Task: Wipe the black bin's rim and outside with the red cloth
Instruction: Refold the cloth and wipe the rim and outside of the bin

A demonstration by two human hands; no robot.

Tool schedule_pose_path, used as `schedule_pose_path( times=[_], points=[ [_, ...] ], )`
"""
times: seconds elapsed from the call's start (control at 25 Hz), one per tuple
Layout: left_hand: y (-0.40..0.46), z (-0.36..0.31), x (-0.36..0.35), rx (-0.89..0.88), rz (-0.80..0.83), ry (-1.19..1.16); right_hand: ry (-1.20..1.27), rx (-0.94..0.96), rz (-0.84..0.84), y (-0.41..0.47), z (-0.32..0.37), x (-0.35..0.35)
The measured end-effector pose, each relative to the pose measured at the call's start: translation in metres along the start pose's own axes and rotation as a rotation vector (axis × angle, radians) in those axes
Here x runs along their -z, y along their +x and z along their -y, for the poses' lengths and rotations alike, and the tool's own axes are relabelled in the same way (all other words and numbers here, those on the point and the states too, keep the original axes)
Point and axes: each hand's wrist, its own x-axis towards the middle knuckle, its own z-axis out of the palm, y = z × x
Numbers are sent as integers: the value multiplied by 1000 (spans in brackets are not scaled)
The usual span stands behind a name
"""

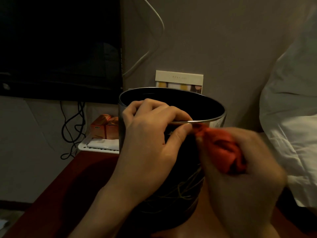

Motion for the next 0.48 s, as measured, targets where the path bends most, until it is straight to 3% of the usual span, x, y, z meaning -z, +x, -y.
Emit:
schedule_pose_path(
  times=[0.12, 0.36, 0.48],
  points=[
    [3, 4, 2, -9, 30, 2, -5, 111, 102, -15, 8, -10],
    [8, 28, 20, 18, 50, -63, 61, -119, -5, 12, -24, 6],
    [6, 16, 7, -39, 31, 44, 125, -92, 19, 3, -30, -1]
  ],
)
